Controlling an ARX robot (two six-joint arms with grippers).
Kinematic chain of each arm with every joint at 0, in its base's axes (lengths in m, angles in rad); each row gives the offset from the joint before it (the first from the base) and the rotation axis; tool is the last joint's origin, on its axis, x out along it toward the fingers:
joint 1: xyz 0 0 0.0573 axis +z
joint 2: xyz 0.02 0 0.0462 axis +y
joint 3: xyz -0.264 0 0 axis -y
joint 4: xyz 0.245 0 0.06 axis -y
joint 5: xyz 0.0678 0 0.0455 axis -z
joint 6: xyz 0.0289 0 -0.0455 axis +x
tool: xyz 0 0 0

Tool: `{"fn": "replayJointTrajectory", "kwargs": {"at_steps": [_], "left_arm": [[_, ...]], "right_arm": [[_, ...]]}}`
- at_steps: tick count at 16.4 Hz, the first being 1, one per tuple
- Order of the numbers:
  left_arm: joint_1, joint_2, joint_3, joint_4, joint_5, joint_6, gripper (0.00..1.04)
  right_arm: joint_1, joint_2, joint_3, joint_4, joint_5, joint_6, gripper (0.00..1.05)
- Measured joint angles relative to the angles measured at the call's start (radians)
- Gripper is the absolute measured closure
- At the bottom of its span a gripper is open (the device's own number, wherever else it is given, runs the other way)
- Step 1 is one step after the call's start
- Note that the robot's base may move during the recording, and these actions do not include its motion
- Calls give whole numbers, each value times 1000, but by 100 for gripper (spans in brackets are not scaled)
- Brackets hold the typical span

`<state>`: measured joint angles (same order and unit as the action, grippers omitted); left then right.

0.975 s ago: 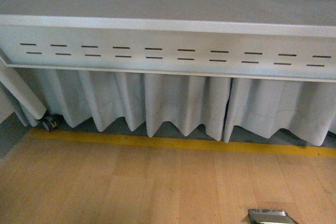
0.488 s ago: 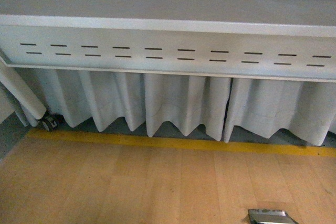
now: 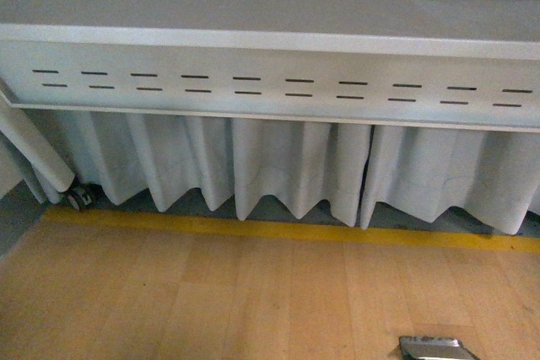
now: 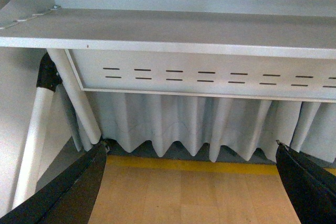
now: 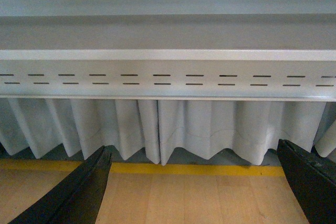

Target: Open oven

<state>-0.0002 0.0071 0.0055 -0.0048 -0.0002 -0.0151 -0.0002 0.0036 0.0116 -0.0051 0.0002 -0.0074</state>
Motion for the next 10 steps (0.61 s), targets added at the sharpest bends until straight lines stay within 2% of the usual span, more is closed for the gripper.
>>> {"fn": "replayJointTrajectory", "kwargs": {"at_steps": [10], "left_arm": [[0, 0, 0, 2, -1, 2, 7]], "right_arm": [[0, 0, 0, 1, 0, 0, 6]]}}
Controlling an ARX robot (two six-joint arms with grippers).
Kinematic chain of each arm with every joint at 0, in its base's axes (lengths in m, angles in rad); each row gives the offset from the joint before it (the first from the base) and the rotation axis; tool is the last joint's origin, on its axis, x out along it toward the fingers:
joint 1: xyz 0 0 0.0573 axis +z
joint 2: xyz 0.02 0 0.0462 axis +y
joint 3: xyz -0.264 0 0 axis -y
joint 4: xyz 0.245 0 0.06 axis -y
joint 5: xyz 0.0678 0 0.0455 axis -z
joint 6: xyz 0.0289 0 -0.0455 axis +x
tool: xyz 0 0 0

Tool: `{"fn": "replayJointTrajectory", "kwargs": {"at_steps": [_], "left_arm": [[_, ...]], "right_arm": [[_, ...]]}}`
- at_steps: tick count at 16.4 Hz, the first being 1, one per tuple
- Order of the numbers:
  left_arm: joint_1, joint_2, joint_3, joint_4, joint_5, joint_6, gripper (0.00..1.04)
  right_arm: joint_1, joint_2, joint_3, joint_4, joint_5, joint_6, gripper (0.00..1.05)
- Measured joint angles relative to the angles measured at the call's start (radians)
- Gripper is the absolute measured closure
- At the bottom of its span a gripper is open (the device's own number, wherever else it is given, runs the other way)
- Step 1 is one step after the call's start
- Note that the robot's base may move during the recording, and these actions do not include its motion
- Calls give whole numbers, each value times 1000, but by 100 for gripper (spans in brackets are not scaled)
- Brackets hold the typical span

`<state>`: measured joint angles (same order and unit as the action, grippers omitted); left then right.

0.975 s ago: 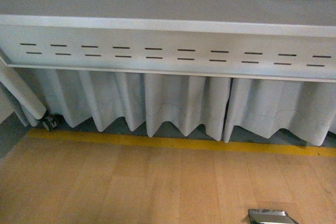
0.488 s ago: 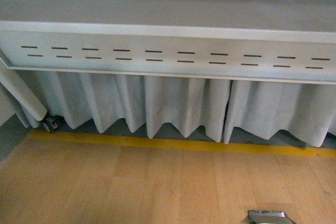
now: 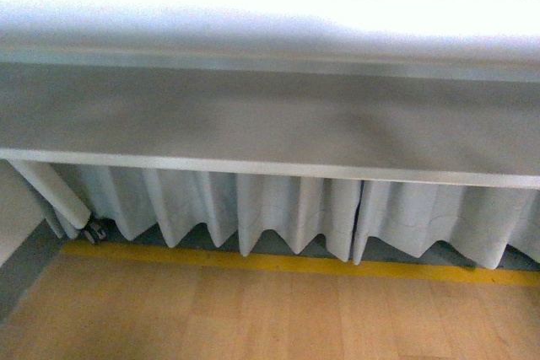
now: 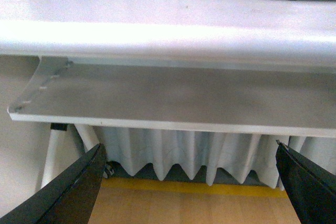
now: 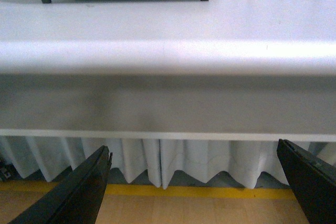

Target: Open oven

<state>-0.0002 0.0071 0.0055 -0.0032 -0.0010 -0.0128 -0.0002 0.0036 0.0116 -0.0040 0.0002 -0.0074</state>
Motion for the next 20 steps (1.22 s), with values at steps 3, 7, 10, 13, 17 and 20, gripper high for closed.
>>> {"fn": "replayJointTrajectory", "kwargs": {"at_steps": [3, 7, 10, 13, 17, 20], "left_arm": [[0, 0, 0, 0, 1, 1, 7], [0, 0, 0, 0, 1, 2, 7], [0, 0, 0, 0, 0, 2, 7], [0, 0, 0, -1, 1, 3, 7], [0, 0, 0, 0, 1, 3, 7], [0, 0, 0, 3, 1, 3, 7]], "right_arm": [[0, 0, 0, 0, 0, 0, 6], [0, 0, 0, -1, 0, 0, 6], [0, 0, 0, 0, 0, 0, 6], [0, 0, 0, -1, 0, 1, 6], [0, 0, 0, 2, 0, 1, 6], [0, 0, 0, 5, 0, 0, 6]]}}
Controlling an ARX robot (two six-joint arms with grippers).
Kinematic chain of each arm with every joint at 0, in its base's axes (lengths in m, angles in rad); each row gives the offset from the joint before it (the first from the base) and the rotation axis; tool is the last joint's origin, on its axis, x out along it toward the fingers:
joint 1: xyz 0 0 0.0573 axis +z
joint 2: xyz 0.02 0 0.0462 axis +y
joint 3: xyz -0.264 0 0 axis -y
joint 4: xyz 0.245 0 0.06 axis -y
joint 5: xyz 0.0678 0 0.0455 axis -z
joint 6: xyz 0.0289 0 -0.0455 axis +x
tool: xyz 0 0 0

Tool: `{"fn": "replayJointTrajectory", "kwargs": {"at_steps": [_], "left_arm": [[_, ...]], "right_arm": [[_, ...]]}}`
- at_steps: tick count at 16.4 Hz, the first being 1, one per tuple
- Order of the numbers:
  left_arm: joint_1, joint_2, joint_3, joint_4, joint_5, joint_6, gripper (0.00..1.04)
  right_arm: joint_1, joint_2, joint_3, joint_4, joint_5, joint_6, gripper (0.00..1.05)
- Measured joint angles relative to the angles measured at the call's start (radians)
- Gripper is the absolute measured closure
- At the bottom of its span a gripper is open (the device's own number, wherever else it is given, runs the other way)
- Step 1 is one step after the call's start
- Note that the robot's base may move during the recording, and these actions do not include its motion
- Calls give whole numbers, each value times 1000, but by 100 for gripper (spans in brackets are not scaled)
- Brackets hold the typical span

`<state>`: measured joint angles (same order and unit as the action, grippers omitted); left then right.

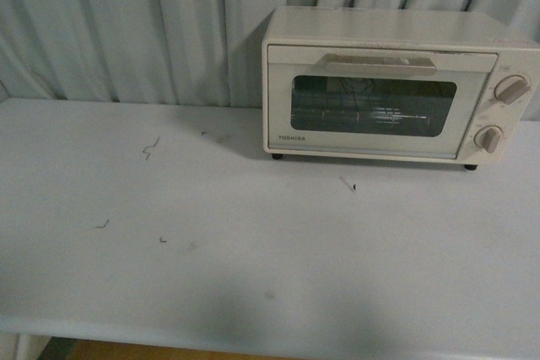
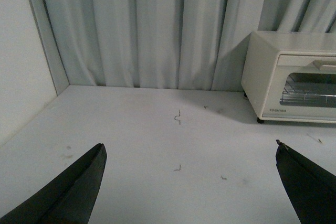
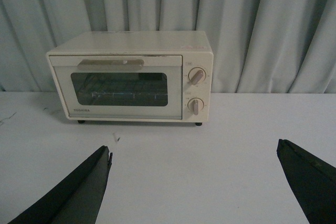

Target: Open oven

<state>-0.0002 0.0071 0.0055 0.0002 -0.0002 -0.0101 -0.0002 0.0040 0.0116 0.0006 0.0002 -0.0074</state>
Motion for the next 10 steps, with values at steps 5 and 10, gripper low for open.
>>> {"fn": "replayJointTrajectory", "kwargs": {"at_steps": [5, 10], "left_arm": [[0, 0, 0, -4, 0, 0, 7], [0, 0, 0, -4, 0, 0, 7]], "right_arm": [[0, 0, 0, -5, 0, 0, 6], [0, 0, 0, -5, 0, 0, 6]]}}
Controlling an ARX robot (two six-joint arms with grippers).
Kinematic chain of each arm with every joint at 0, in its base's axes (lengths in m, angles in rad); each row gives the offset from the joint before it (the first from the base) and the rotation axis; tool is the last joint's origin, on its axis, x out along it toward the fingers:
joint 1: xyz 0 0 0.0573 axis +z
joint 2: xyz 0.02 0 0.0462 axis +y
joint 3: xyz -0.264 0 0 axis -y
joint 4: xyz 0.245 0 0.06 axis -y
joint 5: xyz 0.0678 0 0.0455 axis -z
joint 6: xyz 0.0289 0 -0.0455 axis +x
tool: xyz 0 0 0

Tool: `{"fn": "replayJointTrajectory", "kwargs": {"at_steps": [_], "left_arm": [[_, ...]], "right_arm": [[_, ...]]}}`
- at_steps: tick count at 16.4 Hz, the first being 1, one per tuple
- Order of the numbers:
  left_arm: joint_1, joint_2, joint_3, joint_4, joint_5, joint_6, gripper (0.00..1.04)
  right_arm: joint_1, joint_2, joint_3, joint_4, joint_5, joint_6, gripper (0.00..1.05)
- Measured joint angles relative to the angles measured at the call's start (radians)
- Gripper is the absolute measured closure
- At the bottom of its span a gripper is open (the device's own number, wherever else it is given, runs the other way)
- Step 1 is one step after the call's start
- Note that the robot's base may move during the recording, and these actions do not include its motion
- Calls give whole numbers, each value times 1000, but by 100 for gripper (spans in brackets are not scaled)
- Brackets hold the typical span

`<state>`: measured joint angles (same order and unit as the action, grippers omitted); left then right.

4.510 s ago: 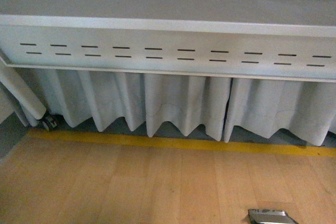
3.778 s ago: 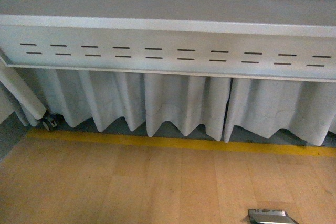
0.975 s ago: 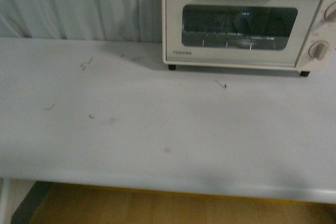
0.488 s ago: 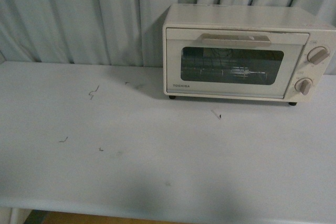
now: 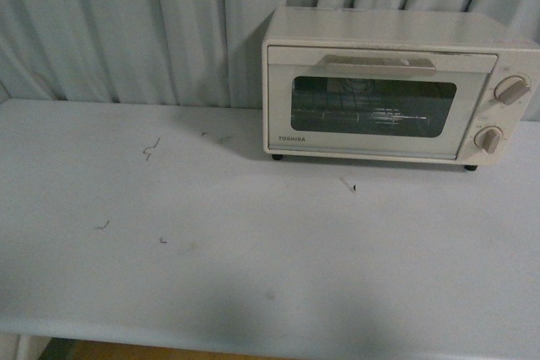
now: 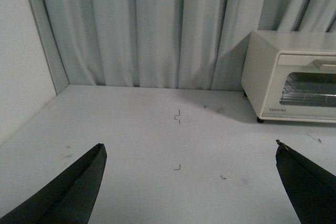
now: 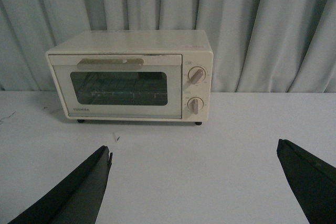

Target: Open oven

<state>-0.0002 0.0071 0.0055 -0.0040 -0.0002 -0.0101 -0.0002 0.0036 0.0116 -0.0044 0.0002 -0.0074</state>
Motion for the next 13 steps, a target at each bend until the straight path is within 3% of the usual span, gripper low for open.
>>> {"fn": "replayJointTrajectory", "kwargs": {"at_steps": [13], "left_arm": [[0, 0, 0, 0, 0, 0, 7]], "right_arm": [[0, 0, 0, 0, 0, 0, 6]]}}
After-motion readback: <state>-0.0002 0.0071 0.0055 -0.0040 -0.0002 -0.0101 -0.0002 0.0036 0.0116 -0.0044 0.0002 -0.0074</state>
